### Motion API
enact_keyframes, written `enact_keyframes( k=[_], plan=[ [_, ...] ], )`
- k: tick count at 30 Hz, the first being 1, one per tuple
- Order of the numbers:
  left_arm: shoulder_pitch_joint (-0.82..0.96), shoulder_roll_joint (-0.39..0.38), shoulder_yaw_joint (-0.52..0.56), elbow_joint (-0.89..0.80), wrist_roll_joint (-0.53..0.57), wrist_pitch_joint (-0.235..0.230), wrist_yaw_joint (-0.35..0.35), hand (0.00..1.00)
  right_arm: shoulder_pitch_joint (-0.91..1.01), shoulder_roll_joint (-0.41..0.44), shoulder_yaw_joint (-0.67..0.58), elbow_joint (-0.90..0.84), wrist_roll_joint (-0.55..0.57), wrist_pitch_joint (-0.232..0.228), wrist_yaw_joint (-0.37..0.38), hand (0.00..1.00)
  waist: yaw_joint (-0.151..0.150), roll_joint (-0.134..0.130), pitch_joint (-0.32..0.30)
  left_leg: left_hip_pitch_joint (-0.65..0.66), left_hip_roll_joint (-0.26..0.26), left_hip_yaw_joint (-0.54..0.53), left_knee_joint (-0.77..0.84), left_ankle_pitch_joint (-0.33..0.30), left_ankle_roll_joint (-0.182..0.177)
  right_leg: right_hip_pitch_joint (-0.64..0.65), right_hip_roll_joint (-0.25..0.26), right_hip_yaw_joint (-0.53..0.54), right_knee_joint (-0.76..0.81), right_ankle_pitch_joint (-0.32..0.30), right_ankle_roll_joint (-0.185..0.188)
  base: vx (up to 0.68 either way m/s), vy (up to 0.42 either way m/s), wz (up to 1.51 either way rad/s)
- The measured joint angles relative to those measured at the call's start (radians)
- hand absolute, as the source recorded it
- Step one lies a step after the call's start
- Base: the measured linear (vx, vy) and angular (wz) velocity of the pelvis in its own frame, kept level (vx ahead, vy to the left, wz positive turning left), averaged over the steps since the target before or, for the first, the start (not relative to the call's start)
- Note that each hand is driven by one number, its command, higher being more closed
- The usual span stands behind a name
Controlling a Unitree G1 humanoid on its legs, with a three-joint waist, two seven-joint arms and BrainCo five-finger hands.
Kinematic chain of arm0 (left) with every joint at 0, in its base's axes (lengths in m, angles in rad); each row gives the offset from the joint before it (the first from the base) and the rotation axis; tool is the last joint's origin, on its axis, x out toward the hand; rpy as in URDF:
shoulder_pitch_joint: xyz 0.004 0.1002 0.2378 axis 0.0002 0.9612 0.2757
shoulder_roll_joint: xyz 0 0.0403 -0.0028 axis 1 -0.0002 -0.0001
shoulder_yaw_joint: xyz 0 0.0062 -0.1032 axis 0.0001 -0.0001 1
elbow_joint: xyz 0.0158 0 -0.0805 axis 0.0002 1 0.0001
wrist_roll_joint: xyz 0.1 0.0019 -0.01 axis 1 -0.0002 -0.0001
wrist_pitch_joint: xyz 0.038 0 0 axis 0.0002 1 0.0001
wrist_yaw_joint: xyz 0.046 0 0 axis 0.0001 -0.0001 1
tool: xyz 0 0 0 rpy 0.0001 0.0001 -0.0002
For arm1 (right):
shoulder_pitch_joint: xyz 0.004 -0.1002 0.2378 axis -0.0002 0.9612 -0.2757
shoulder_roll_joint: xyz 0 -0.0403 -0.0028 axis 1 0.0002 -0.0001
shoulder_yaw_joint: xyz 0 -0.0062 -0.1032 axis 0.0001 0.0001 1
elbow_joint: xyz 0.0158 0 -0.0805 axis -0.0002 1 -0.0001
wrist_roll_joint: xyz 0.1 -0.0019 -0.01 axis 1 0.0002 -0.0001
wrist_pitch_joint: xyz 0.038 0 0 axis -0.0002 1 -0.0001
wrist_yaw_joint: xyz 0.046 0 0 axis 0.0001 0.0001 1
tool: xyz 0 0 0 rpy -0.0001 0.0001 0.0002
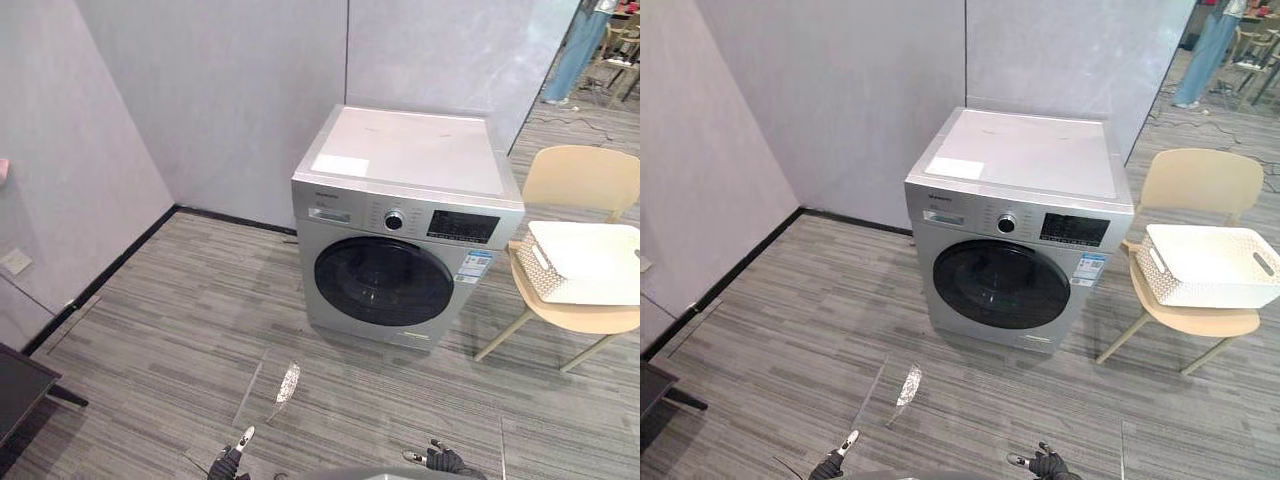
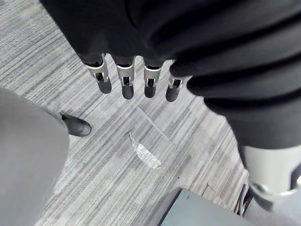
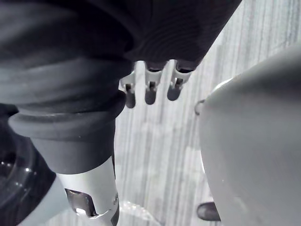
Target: Pick up the laundry basket with both hands and put the clothes into the washing machine.
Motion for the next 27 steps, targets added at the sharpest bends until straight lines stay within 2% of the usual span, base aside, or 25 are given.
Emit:
enact_keyframes(
  k=[2, 3, 5, 6, 7, 9, 10, 11, 12, 13, 15, 17, 21, 23, 24, 25, 26, 27],
  plan=[
    [-0.004, 0.012, -0.001, -0.004, -0.026, -0.001, 0.000, 0.00, -0.007, -0.005, 0.000, 0.001, 0.000, -0.004, 0.000, 0.00, -0.002, 0.012, 0.031, -0.061, 0.017, -0.042, 0.154, -0.073, -0.012, 0.016, 0.015, -0.026, 0.033, -0.036, -0.017, -0.10, -0.067, 0.56],
    [0.004, 0.012, 0.007, -0.009, -0.041, -0.003, 0.001, 0.00, -0.011, -0.013, -0.004, 0.001, 0.001, -0.005, 0.000, 0.00, 0.003, 0.018, 0.048, -0.097, 0.047, -0.059, 0.263, -0.119, -0.024, 0.025, 0.042, -0.024, 0.054, -0.054, -0.031, -0.11, -0.070, 0.17],
    [0.016, 0.010, 0.062, -0.027, -0.089, -0.002, 0.001, 0.00, -0.017, -0.022, -0.023, 0.005, -0.001, -0.006, -0.001, 0.00, 0.006, 0.019, 0.074, -0.184, 0.058, -0.095, 0.466, -0.122, -0.026, 0.034, 0.053, -0.024, 0.084, -0.077, -0.042, -0.15, -0.070, 0.06],
    [0.032, -0.005, 0.093, -0.044, -0.115, -0.003, 0.000, 0.00, -0.016, -0.043, -0.035, 0.010, 0.000, -0.006, -0.002, 0.00, 0.015, 0.035, 0.088, -0.240, 0.058, -0.125, 0.580, -0.106, -0.031, 0.033, 0.060, -0.023, 0.102, -0.085, -0.050, -0.17, -0.063, -0.01],
    [0.034, -0.022, 0.125, -0.042, -0.138, -0.001, 0.000, 0.00, -0.007, -0.058, -0.051, 0.012, -0.001, -0.002, -0.004, 0.00, 0.027, 0.045, 0.097, -0.268, 0.057, -0.115, 0.628, -0.080, -0.031, 0.033, 0.054, -0.023, 0.110, -0.091, -0.053, -0.10, -0.036, 0.06],
    [0.054, -0.050, 0.190, -0.042, -0.152, 0.001, -0.002, 0.00, 0.023, -0.079, -0.052, 0.015, -0.002, 0.008, -0.006, 0.00, 0.030, 0.043, 0.101, -0.297, 0.046, -0.064, 0.642, -0.064, -0.030, 0.031, 0.032, -0.027, 0.109, -0.091, -0.053, -0.04, 0.021, 0.19],
    [0.067, -0.064, 0.205, -0.041, -0.152, 0.001, -0.003, 0.00, 0.026, -0.085, -0.065, 0.015, -0.002, 0.018, -0.006, 0.00, 0.029, 0.056, 0.109, -0.304, 0.039, -0.032, 0.636, -0.086, -0.018, 0.025, 0.025, -0.026, 0.108, -0.091, -0.052, -0.02, 0.103, 0.12],
    [0.088, -0.082, 0.218, -0.035, -0.151, 0.007, -0.004, 0.00, 0.024, -0.085, -0.095, 0.014, -0.001, 0.023, -0.006, 0.00, 0.033, 0.079, 0.113, -0.299, 0.026, 0.009, 0.575, -0.108, 0.008, 0.006, 0.023, -0.020, 0.106, -0.092, -0.051, 0.01, 0.136, 0.00],
    [0.097, -0.088, 0.225, -0.031, -0.150, 0.010, -0.004, 0.00, 0.023, -0.084, -0.102, 0.008, -0.002, 0.024, -0.006, 0.00, 0.035, 0.089, 0.115, -0.288, 0.028, 0.038, 0.532, -0.130, 0.031, 0.000, 0.024, -0.019, 0.102, -0.092, -0.050, 0.05, 0.181, 0.02],
    [0.114, -0.097, 0.240, -0.028, -0.149, 0.018, -0.004, 0.00, 0.027, -0.086, -0.109, -0.008, -0.002, 0.024, -0.004, 0.00, 0.035, 0.095, 0.114, -0.246, 0.033, 0.093, 0.415, -0.184, 0.062, -0.007, 0.025, -0.016, 0.078, -0.092, -0.042, 0.08, 0.142, 0.05],
    [0.124, -0.107, 0.294, -0.036, -0.137, 0.020, -0.005, 0.00, 0.026, -0.065, -0.113, -0.044, -0.001, 0.023, -0.007, 0.00, 0.069, 0.064, 0.100, -0.239, 0.027, 0.213, 0.341, -0.155, 0.075, -0.005, 0.007, 0.009, 0.010, -0.064, -0.027, 0.17, 0.119, 0.12],
    [0.120, -0.109, 0.316, -0.046, -0.121, 0.021, -0.004, 0.00, 0.016, -0.037, -0.114, -0.050, 0.000, 0.023, -0.006, 0.00, 0.085, 0.041, 0.099, -0.258, -0.006, 0.218, 0.376, -0.175, 0.116, 0.018, -0.021, 0.016, -0.037, -0.010, 0.017, 0.16, 0.156, 0.24],
    [0.124, -0.110, 0.313, -0.070, -0.118, 0.016, -0.003, 0.00, -0.009, 0.020, -0.058, -0.060, 0.001, 0.021, -0.003, 0.00, 0.104, 0.016, 0.037, -0.239, -0.062, 0.218, 0.345, -0.210, 0.135, 0.033, -0.068, 0.005, -0.055, 0.020, 0.010, 0.19, 0.155, 0.05],
    [0.109, -0.092, 0.241, -0.071, -0.118, 0.011, -0.001, 0.00, -0.018, 0.042, -0.055, -0.060, 0.001, 0.020, -0.002, 0.00, 0.107, 0.016, 0.018, -0.189, -0.096, 0.199, 0.273, -0.210, 0.137, 0.009, -0.092, 0.006, 0.051, 0.020, 0.010, 0.16, 0.128, 0.22],
    [0.106, -0.081, 0.185, -0.073, -0.119, 0.005, -0.001, 0.00, -0.018, 0.041, -0.041, -0.060, 0.000, 0.020, -0.001, 0.00, 0.103, 0.025, -0.008, -0.159, -0.114, 0.168, 0.228, -0.209, 0.138, -0.046, -0.105, 0.011, 0.187, 0.022, 0.011, 0.20, 0.132, 0.59],
    [0.094, -0.063, 0.112, -0.085, -0.119, 0.004, 0.000, 0.00, -0.021, 0.040, -0.039, -0.061, -0.004, 0.019, -0.001, 0.00, 0.093, 0.024, -0.016, -0.131, -0.130, 0.128, 0.204, -0.204, 0.144, -0.096, -0.122, 0.019, 0.354, 0.039, 0.034, 0.25, 0.144, 0.74],
    [0.082, -0.055, 0.085, -0.091, -0.119, 0.002, 0.001, 0.00, -0.023, 0.040, -0.037, -0.060, -0.006, 0.020, -0.001, 0.00, 0.086, 0.015, -0.015, -0.117, -0.139, 0.106, 0.199, -0.202, 0.148, -0.119, -0.131, 0.034, 0.434, 0.057, 0.036, 0.23, 0.064, 1.25],
    [0.057, -0.027, 0.022, -0.101, -0.119, -0.002, 0.002, 0.00, -0.022, 0.040, -0.020, -0.060, -0.017, 0.020, -0.002, 0.00, 0.068, -0.006, -0.012, -0.076, -0.163, 0.046, 0.194, -0.197, 0.159, -0.169, -0.138, 0.084, 0.596, 0.140, 0.044, 0.29, 0.026, 1.22]
  ],
)
